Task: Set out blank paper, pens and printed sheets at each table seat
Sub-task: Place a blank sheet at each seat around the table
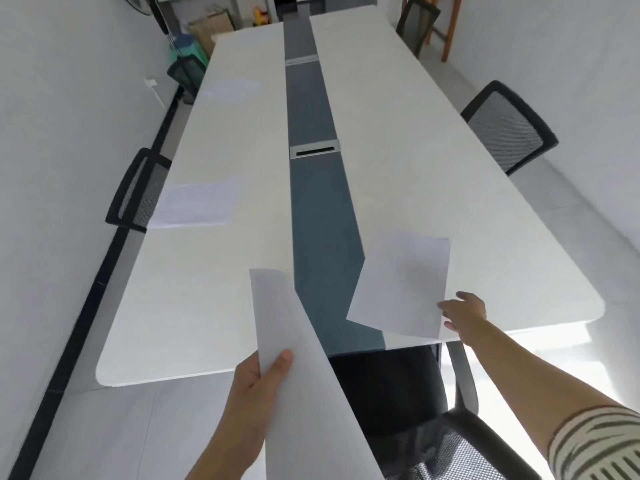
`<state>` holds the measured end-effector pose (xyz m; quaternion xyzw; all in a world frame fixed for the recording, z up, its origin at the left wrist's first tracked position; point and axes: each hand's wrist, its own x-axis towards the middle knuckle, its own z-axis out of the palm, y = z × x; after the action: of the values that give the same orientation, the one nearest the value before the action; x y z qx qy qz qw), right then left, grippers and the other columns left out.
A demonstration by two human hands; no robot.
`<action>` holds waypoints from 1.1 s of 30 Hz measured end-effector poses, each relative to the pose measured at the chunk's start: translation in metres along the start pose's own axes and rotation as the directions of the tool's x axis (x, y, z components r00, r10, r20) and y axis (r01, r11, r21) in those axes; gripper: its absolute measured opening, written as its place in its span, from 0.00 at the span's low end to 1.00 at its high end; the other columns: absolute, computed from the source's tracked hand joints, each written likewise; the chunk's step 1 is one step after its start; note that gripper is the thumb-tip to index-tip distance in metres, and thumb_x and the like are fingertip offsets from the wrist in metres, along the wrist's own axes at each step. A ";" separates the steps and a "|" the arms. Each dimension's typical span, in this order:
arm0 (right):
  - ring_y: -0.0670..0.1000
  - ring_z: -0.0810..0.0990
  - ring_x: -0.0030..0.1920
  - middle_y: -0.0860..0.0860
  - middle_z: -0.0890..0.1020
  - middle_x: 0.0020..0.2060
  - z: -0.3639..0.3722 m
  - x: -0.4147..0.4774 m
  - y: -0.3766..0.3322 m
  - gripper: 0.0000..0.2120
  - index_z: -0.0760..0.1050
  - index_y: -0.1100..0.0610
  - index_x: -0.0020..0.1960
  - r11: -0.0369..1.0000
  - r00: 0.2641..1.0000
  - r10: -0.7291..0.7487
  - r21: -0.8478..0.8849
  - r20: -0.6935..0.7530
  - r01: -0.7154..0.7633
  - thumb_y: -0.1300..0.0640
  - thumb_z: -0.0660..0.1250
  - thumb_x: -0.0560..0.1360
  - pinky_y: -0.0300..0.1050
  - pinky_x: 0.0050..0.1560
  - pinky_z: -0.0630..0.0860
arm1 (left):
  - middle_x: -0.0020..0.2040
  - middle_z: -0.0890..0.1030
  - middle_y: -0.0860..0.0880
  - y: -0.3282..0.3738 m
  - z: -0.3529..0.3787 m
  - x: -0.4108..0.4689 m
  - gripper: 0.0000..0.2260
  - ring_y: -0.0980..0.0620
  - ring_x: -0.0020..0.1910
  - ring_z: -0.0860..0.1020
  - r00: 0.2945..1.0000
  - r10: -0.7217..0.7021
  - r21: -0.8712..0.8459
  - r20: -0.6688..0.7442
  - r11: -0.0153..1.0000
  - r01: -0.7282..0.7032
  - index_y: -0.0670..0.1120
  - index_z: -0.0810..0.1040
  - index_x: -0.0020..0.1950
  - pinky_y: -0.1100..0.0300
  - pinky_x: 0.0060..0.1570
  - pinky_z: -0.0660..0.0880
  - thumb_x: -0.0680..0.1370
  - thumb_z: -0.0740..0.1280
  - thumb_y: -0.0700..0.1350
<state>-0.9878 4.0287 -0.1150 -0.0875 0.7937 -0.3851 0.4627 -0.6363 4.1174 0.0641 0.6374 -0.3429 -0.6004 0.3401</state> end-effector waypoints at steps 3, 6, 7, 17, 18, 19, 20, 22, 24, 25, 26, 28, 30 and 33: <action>0.59 0.78 0.45 0.59 0.80 0.49 -0.014 -0.020 -0.005 0.26 0.70 0.59 0.69 0.999 1.000 0.000 -0.032 -0.007 0.000 0.63 0.72 0.73 0.56 0.55 0.80 | 0.49 0.84 0.37 0.009 0.015 0.013 0.10 0.37 0.47 0.83 0.998 0.008 0.006 0.056 1.000 -0.009 0.39 0.81 0.51 0.39 0.50 0.80 0.78 0.66 0.45; 0.57 0.80 0.44 0.56 0.80 0.41 -0.034 -0.051 -0.008 0.17 0.75 0.64 0.62 0.999 0.996 -0.017 0.037 0.084 0.014 0.64 0.71 0.74 0.48 0.41 0.77 | 0.49 0.84 0.36 0.021 0.040 0.016 0.11 0.38 0.46 0.83 0.989 0.017 0.012 0.150 1.000 -0.019 0.40 0.82 0.50 0.39 0.51 0.79 0.77 0.67 0.47; 0.58 0.81 0.44 0.56 0.81 0.41 -0.042 -0.062 -0.009 0.15 0.76 0.64 0.60 0.998 0.991 -0.027 0.063 0.131 0.019 0.63 0.70 0.74 0.46 0.40 0.76 | 0.49 0.84 0.36 0.026 0.050 0.015 0.12 0.37 0.47 0.83 0.983 0.020 0.013 0.185 1.000 -0.023 0.40 0.82 0.50 0.38 0.52 0.79 0.75 0.68 0.48; 0.56 0.84 0.56 0.56 0.84 0.56 -0.172 -0.131 0.030 0.27 0.76 0.56 0.64 0.969 0.804 -0.028 0.213 0.594 -0.123 0.38 0.65 0.75 0.50 0.53 0.77 | 0.47 0.85 0.41 0.048 0.217 -0.024 0.14 0.40 0.44 0.84 0.851 0.041 0.043 0.523 0.996 -0.075 0.42 0.82 0.52 0.48 0.40 0.81 0.70 0.68 0.48; 0.57 0.83 0.56 0.57 0.84 0.57 -0.192 -0.128 0.035 0.30 0.75 0.56 0.66 0.959 0.788 -0.045 0.247 0.614 -0.138 0.37 0.66 0.73 0.52 0.57 0.77 | 0.47 0.85 0.41 0.046 0.239 -0.030 0.15 0.39 0.45 0.84 0.842 0.039 0.048 0.538 0.996 -0.077 0.42 0.82 0.53 0.46 0.42 0.81 0.70 0.69 0.48; 0.57 0.82 0.57 0.58 0.83 0.57 -0.214 -0.124 0.040 0.32 0.74 0.56 0.67 0.949 0.774 -0.065 0.280 0.629 -0.148 0.36 0.68 0.72 0.53 0.59 0.75 | 0.48 0.85 0.40 0.042 0.262 -0.037 0.16 0.38 0.46 0.83 0.836 0.041 0.051 0.548 0.995 -0.082 0.42 0.82 0.53 0.45 0.43 0.80 0.70 0.69 0.49; 0.58 0.82 0.57 0.59 0.82 0.58 -0.237 -0.120 0.044 0.33 0.73 0.57 0.68 0.939 0.765 -0.082 0.306 0.639 -0.156 0.37 0.69 0.71 0.53 0.59 0.74 | 0.49 0.84 0.39 0.037 0.285 -0.044 0.16 0.37 0.46 0.83 0.831 0.042 0.058 0.554 0.994 -0.089 0.41 0.82 0.52 0.44 0.44 0.80 0.70 0.70 0.49; 0.58 0.81 0.57 0.59 0.81 0.60 -0.287 -0.110 0.050 0.33 0.72 0.57 0.69 0.925 0.766 -0.101 0.343 0.635 -0.162 0.38 0.69 0.71 0.51 0.56 0.74 | 0.48 0.84 0.38 0.027 0.334 -0.061 0.14 0.37 0.46 0.83 0.814 0.042 0.063 0.579 0.993 -0.096 0.41 0.83 0.51 0.43 0.46 0.80 0.71 0.73 0.50; 0.58 0.81 0.58 0.60 0.80 0.62 -0.337 -0.099 0.054 0.32 0.72 0.56 0.69 0.922 0.787 -0.113 0.360 0.607 -0.146 0.39 0.69 0.72 0.51 0.57 0.74 | 0.48 0.84 0.38 0.018 0.381 -0.079 0.14 0.38 0.45 0.83 0.795 0.031 0.061 0.606 0.995 -0.085 0.41 0.84 0.49 0.43 0.47 0.80 0.69 0.72 0.49; 0.58 0.80 0.59 0.59 0.80 0.62 -0.361 -0.092 0.055 0.32 0.73 0.55 0.69 0.921 0.798 -0.125 0.368 0.589 -0.127 0.39 0.69 0.71 0.53 0.59 0.75 | 0.48 0.84 0.39 0.014 0.403 -0.087 0.14 0.39 0.45 0.83 0.785 0.024 0.063 0.619 0.995 -0.080 0.41 0.84 0.49 0.43 0.47 0.80 0.68 0.71 0.48; 0.58 0.80 0.61 0.58 0.81 0.62 -0.383 -0.088 0.055 0.31 0.74 0.54 0.68 0.920 0.807 -0.139 0.377 0.573 -0.110 0.38 0.69 0.71 0.55 0.63 0.74 | 0.48 0.85 0.39 0.010 0.423 -0.095 0.14 0.39 0.45 0.83 0.776 0.014 0.071 0.631 0.995 -0.076 0.41 0.84 0.49 0.43 0.48 0.80 0.68 0.71 0.48; 0.56 0.80 0.62 0.55 0.82 0.61 -0.422 -0.079 0.055 0.28 0.77 0.52 0.66 0.914 0.815 -0.160 0.395 0.557 -0.090 0.38 0.68 0.71 0.56 0.67 0.72 | 0.49 0.84 0.38 0.005 0.460 -0.106 0.14 0.38 0.46 0.83 0.758 0.001 0.089 0.653 0.993 -0.077 0.41 0.84 0.49 0.45 0.47 0.80 0.68 0.72 0.47; 0.55 0.79 0.64 0.53 0.81 0.63 -0.450 -0.070 0.052 0.26 0.77 0.51 0.66 0.903 0.814 -0.172 0.420 0.555 -0.096 0.39 0.66 0.73 0.55 0.67 0.72 | 0.50 0.84 0.36 0.005 0.490 -0.109 0.14 0.38 0.46 0.83 0.743 0.000 0.103 0.670 0.990 -0.092 0.40 0.84 0.49 0.46 0.46 0.80 0.68 0.72 0.46; 0.57 0.75 0.68 0.55 0.78 0.67 -0.476 -0.049 0.045 0.23 0.75 0.54 0.69 0.874 0.807 -0.195 0.472 0.558 -0.116 0.45 0.63 0.78 0.57 0.70 0.69 | 0.49 0.84 0.35 0.007 0.529 -0.104 0.15 0.37 0.46 0.83 0.754 0.015 0.135 0.656 0.981 -0.137 0.39 0.84 0.48 0.42 0.49 0.79 0.67 0.73 0.47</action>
<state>-1.3323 4.3369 0.0176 -0.1009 0.4860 -0.5345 0.6841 -1.1694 4.1904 0.1003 0.4012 -0.5166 -0.7379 0.1666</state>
